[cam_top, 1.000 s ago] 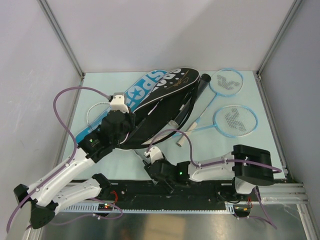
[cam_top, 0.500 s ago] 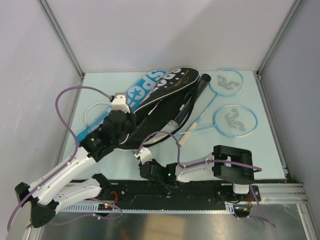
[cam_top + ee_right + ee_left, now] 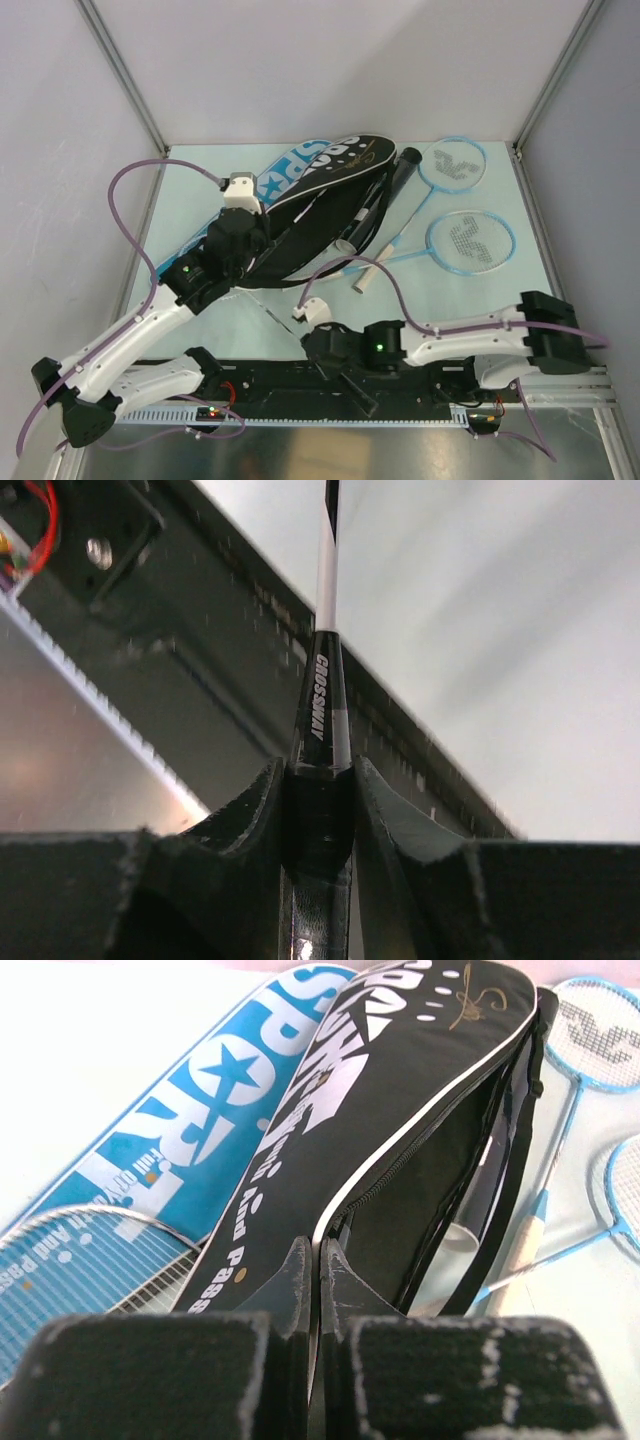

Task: Pack up the badminton gear
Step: Pick up the racket from the center of the board, then place the racket in the racket bag.

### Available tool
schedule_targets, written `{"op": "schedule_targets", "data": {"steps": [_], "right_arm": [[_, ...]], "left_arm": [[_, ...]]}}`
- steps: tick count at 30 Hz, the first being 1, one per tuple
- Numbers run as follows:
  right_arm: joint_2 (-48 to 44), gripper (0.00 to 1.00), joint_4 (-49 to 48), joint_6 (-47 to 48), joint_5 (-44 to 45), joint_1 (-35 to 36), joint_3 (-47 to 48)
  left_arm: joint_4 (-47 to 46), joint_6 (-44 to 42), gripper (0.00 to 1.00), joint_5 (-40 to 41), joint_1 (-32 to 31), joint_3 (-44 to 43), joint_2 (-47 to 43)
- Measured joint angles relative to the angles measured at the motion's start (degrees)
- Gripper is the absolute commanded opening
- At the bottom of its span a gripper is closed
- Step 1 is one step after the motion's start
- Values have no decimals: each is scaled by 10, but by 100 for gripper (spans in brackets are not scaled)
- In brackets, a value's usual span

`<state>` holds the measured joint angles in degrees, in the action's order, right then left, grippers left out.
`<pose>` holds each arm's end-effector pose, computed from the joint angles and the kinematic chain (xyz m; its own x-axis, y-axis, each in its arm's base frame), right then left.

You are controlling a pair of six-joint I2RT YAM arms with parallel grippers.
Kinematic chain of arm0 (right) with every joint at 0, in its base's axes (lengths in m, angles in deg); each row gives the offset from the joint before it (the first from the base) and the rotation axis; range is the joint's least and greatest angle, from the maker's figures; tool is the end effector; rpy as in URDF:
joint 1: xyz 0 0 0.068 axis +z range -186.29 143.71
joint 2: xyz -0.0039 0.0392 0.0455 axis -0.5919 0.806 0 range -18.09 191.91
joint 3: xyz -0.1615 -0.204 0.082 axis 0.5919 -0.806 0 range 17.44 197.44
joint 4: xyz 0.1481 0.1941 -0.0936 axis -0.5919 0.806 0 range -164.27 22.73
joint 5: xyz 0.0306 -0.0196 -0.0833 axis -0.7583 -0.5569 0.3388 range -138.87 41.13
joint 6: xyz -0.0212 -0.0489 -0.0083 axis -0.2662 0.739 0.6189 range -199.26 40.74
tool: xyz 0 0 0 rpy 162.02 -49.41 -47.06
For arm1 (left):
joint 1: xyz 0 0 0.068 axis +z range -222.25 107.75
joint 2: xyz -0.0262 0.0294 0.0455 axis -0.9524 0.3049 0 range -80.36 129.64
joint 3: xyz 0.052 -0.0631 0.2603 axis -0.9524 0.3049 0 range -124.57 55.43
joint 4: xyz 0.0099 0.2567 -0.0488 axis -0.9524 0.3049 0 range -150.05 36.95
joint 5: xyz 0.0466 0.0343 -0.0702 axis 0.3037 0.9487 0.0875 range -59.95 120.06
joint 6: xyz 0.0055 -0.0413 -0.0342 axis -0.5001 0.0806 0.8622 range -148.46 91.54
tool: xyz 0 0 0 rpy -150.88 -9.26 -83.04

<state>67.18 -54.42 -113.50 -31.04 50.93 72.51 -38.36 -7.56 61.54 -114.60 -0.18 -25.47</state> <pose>0.0260 0.3086 0.2225 -0.5604 -0.4966 -0.6628 -0.7573 0.6313 0.1674 0.1676 -0.1276 0.3553 -0.3235 -0.1170 -0.9390 0.1056 0.9817 -0.1587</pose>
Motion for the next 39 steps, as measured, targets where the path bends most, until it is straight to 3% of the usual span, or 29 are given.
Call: {"op": "schedule_targets", "data": {"steps": [9,16,28,33,39], "right_arm": [[-128,0,308,-260,30,150,23],[-164,0,509,-463,84,273,113],[-144,0,556,-633,153,320,189],[-151,0,557,-647,180,311,192],[-184,0,555,-613,195,246,195]], "left_arm": [[4,-40,0,45,0,-33,3],[5,-65,0,77,0,-42,0],[14,-75,0,92,0,-28,-26],[24,-79,0,114,0,-13,-37],[36,-85,0,143,2,-13,-45]]}}
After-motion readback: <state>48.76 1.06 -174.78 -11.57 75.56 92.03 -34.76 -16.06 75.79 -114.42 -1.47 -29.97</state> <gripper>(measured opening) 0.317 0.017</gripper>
